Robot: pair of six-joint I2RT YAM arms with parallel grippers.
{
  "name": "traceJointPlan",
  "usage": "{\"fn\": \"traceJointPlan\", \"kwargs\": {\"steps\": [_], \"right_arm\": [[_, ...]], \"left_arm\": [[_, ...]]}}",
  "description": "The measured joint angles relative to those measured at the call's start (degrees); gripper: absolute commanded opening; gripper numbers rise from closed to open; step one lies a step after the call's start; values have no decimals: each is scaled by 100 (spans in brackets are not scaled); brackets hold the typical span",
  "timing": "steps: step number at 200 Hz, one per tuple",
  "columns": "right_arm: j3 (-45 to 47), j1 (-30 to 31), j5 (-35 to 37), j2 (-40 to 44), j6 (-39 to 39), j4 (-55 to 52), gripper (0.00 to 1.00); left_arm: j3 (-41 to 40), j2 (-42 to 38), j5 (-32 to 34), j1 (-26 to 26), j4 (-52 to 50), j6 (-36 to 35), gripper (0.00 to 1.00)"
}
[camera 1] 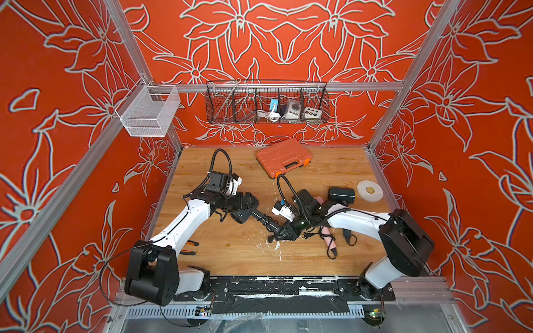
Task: Wrap the cord around the hair dryer
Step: Place the hair dryer at the center of the board.
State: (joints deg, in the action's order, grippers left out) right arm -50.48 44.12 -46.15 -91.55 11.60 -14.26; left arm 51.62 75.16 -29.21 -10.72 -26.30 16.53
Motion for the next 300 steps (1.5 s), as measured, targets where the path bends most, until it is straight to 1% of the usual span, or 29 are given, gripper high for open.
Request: {"fn": "traceJointPlan", "kwargs": {"steps": [25,44,63,116,122,135,142,153,180,196,237,255,260,300], "right_arm": [[-2,-55,20,-177,192,76,0],[-4,-140,55,-372,345,96,0],[-2,-214,284,-535,581,57,0],[2,-286,549,-540,627,-74,0],[-4,-286,560,-551,627,-94,9],[-24,-286,564,-597,629,-118,33],[-24,-286,575,-623,638,-120,43],[-24,-286,621,-636,688,-155,53],[-24,-297,732,-575,763,-262,68],[-22,-297,876,-461,800,-387,75],[22,-297,1224,7,785,-658,85],[24,-297,1355,295,769,-734,94],[24,-297,1386,372,734,-758,98],[-44,-302,1744,1058,551,-1078,98]], "left_arm": [[0,0,140,-17,92,11,99],[-2,-22,271,-20,103,35,99],[-48,-118,271,-52,155,118,99],[-109,-254,358,-63,271,284,99],[-109,-271,367,-63,278,289,99],[-109,-315,376,-66,278,289,99],[-109,-341,391,-66,271,289,99],[-109,-385,411,-66,260,289,99],[-109,-535,452,-66,232,289,99],[-109,-597,459,-66,232,289,99],[-109,-645,479,-66,227,295,99],[-109,-702,505,-66,221,299,99],[-109,-728,520,-66,221,299,99],[-116,-1097,737,-66,223,295,99]]}}
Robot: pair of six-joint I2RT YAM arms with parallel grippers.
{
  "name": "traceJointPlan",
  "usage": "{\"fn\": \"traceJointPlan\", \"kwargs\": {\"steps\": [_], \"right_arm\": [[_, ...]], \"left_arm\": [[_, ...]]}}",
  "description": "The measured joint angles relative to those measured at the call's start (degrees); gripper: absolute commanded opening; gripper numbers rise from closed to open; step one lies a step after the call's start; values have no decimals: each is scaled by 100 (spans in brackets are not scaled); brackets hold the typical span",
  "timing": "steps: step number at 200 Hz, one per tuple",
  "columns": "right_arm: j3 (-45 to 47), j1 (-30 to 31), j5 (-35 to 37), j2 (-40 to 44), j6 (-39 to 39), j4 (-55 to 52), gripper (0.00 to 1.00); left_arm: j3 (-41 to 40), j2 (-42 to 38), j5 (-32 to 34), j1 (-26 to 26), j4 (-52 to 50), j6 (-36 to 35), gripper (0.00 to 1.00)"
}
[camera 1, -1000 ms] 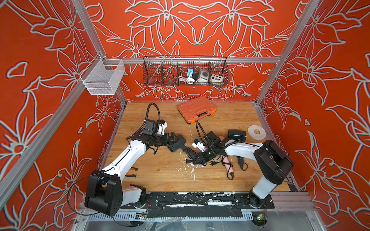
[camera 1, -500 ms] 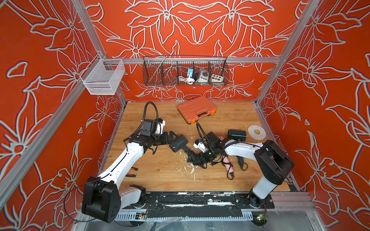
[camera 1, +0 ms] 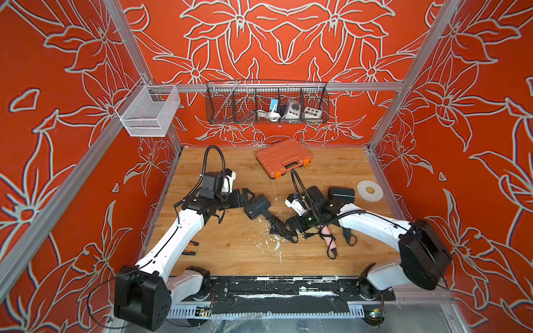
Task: Wrap the cord around the hair dryer
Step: Place the hair dryer at the center of the board, then reset both arms
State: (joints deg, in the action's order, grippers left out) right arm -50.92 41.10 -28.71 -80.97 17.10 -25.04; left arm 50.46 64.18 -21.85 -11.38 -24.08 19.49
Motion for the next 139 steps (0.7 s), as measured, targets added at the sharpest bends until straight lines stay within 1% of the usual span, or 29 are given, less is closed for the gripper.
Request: {"fn": "traceJointPlan", "kwargs": {"steps": [32,59,82,111,139], "right_arm": [[-315,-205,424,496,-363,-330,98],[-470,-780,780,848,-702,-437,98],[-564,-1226,1314,1078,-1043,-481,98],[-568,-1707,2120,1296,-1397,-299,99],[-313,-2249,2747,1473,-1574,330,98]], "left_arm": [[-96,-420,337,2,-2,-74,99],[-179,-752,807,2,22,-238,99],[-402,-1147,1318,2,190,-409,99],[-903,-1517,1991,2,647,-629,99],[-1419,-1617,2461,48,1172,-870,98]]}}
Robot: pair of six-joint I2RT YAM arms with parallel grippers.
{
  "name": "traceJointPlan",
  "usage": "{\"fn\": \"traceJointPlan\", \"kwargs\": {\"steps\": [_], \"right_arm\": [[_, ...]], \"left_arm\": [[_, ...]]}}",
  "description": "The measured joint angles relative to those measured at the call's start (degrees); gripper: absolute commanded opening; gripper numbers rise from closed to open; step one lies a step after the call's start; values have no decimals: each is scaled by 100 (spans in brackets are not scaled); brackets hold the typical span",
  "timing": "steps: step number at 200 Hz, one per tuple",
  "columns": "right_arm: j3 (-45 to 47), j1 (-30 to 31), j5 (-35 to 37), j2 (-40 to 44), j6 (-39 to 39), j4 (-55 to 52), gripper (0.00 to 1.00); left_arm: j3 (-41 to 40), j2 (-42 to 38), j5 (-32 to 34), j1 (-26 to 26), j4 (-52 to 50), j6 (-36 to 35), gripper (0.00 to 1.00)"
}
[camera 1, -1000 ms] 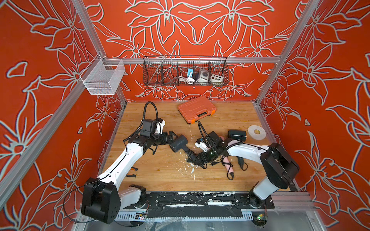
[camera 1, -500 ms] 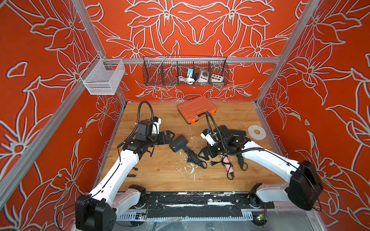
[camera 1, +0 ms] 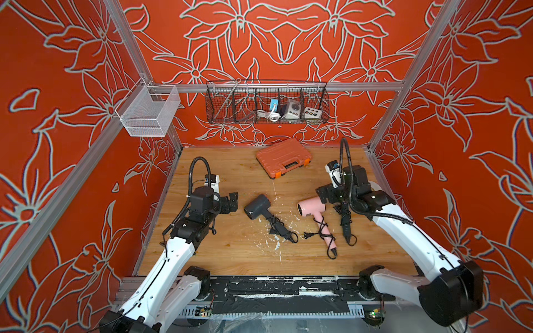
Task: Wrap the cord around the hair dryer
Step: Reset both arms
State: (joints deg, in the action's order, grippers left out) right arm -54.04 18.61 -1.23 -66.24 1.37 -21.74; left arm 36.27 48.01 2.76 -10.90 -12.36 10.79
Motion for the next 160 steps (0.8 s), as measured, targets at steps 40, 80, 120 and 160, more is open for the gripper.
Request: {"fn": "traceJointPlan", "kwargs": {"steps": [40,80,120,160], "right_arm": [[866,-686,487,138,-142,981,98],[1615,-1036,671,140,-245,2026,98],[1963,-1198,570,-107,-326,3126,98],[2205,-1233,474,-437,-363,3755,98]], "left_arm": [[-533,90,363,247,857,-382,98],[-789,592,579,533,1757,-501,96],[-1172,1222,798,614,2653,-573,96],[-1519,1788,990,651,3373,-649,96]]}}
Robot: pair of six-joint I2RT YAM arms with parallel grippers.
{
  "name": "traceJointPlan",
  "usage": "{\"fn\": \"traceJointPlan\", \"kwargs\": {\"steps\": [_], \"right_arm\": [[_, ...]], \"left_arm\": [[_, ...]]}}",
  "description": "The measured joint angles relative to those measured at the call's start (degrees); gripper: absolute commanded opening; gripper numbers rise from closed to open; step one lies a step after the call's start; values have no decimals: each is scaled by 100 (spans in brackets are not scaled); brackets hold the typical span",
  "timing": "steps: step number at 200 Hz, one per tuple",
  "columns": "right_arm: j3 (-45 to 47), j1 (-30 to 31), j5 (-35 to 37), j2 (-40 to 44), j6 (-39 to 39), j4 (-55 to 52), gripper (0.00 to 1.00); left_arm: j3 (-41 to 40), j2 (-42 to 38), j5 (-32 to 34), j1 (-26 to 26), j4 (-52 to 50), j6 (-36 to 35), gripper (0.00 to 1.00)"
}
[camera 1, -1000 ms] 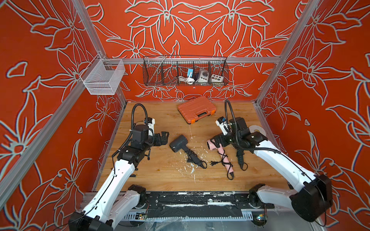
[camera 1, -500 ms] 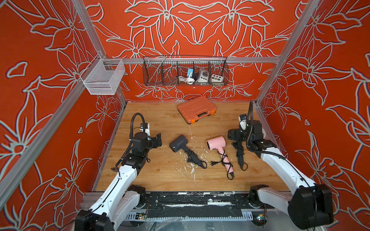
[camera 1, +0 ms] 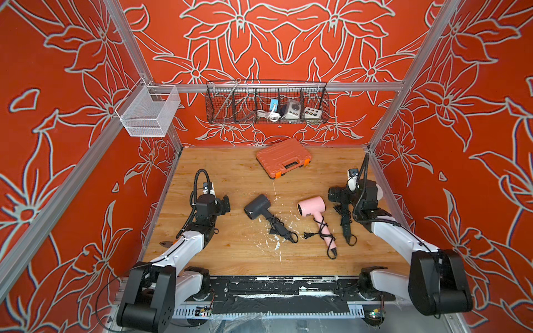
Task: Wrap the cord around the hair dryer
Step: Reset both arms
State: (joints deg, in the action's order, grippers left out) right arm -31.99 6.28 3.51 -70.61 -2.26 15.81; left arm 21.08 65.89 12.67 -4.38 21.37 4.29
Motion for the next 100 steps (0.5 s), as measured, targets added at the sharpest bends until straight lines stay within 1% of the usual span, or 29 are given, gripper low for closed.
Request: {"fn": "traceJointPlan", "kwargs": {"steps": [55,69,100], "right_arm": [[208,0,13,-310,-140,529,98],[389,-2,13,-457,-168,901,98],[1115,0,76,-708,-199,1856,98]], "left_arm": [[-203,656,28,236,1008,-144,94],[-205,804,11,295,1224,-160,94],[-236,1067,-11,323,1626,-173,94]]}}
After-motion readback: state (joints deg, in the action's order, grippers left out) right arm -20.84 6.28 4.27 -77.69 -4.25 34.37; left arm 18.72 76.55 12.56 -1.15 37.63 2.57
